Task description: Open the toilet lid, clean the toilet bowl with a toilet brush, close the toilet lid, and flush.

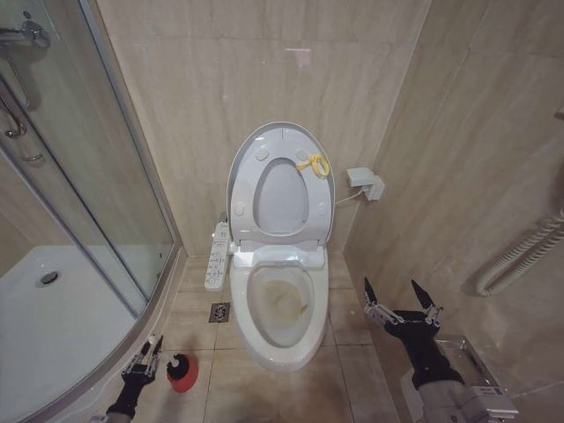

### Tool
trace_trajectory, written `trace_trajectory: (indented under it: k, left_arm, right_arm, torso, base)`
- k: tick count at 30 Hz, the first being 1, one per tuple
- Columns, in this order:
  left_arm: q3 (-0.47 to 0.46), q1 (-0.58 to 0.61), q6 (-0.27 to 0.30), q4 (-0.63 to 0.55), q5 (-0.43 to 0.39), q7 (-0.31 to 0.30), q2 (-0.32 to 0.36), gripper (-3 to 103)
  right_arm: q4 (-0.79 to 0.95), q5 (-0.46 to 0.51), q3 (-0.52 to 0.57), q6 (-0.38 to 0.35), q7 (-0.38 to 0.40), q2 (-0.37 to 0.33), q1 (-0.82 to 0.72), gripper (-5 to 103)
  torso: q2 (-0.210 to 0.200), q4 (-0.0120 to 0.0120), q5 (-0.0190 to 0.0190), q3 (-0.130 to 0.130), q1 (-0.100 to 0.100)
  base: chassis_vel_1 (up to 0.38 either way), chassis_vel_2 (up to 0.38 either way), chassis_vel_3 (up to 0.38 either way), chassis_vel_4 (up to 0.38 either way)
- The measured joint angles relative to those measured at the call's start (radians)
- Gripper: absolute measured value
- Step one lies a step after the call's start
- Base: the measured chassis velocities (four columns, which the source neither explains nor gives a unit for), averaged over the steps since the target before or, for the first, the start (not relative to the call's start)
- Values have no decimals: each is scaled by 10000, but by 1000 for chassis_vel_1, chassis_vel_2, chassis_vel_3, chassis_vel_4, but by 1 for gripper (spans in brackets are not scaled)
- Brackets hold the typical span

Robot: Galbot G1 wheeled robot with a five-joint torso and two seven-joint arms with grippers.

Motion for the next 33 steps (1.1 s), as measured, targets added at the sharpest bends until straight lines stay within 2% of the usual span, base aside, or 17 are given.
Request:
trace_trajectory:
  k: [1,2,6,7,8,11,12,15,16,18,19,21,24,27,28,31,33]
  left_arm:
    - [-77,256,40,-525,-201,-55,-1,26]
    - [-77,256,40,-525,-201,-55,-1,26]
    - [-420,1351,282,-2758,-975,-151,-8,26]
    - [-420,1351,282,-2758,-975,-151,-8,26]
    - [-481,1768,480,-3578,-1351,-146,0,26]
    - [-730,2668,1263,-6097,-2388,-167,86,26]
    - [-730,2668,1263,-6097,-2388,-167,86,26]
    - [-826,3099,2053,-8091,-2999,-285,140,26]
    - [-826,3099,2053,-8091,-2999,-285,140,26]
    - [-794,3211,2562,-9084,-3389,-330,176,26]
    - [-794,3211,2562,-9084,-3389,-330,176,26]
    - [-629,3041,3114,-9824,-3879,-343,319,26]
    - [-463,2666,3445,-9914,-4267,-348,531,26]
    - [-125,1712,3771,-9239,-5117,-326,1083,26]
    - [-125,1712,3771,-9239,-5117,-326,1083,26]
    - [145,904,3764,-8426,-5980,-24,1499,26]
    - [217,682,3757,-8175,-6150,96,1616,26]
  right_arm:
    - [0,-1,0,0,1,0,0,100]
    - [0,-1,0,0,1,0,0,100]
    - [0,-1,0,0,1,-1,0,100]
    - [0,-1,0,0,1,-1,0,100]
    - [0,0,1,0,0,0,0,100]
    - [0,0,0,0,2,0,0,100]
    - [0,0,0,0,2,0,0,100]
    - [0,0,1,0,2,-1,0,100]
    - [0,0,1,0,2,-1,0,100]
    - [0,-1,0,0,2,-1,0,100]
    - [0,-1,0,0,2,-1,0,100]
    - [0,0,0,0,0,-1,0,100]
    - [0,0,0,0,1,-1,0,100]
    - [0,0,0,0,2,-1,0,100]
    - [0,0,0,0,2,-1,0,100]
    - [0,0,0,0,1,-1,0,100]
    - [0,-1,0,0,3,0,0,100]
  torso:
    - [0,5,-4,1,0]
    - [0,5,-4,1,0]
    - [0,-1,-1,1,0]
    - [0,-1,-1,1,0]
    - [0,6,-5,1,0]
    - [0,3,1,0,-2]
    - [0,3,1,0,-2]
    - [0,-1,-1,0,-1]
    - [0,-1,-1,0,-1]
    - [0,3,-3,0,-1]
    - [0,3,-3,0,-1]
    - [1,4,-2,-1,-2]
    - [0,2,-3,-1,-2]
    - [0,-1,-8,1,1]
    - [0,-1,-8,1,1]
    - [0,0,-6,1,1]
    - [0,1,-8,1,2]
  base:
    - [0,0,0,0]
    - [0,0,0,0]
    - [0,0,0,0]
    - [0,0,0,0]
    - [0,0,0,0]
    - [0,0,0,0]
    - [0,0,0,0]
    - [0,0,0,0]
    - [0,0,0,0]
    - [0,0,0,0]
    - [0,0,0,0]
    - [0,0,0,0]
    - [0,0,0,0]
    - [0,0,0,0]
    - [0,0,0,0]
    - [0,0,0,0]
    - [0,0,0,0]
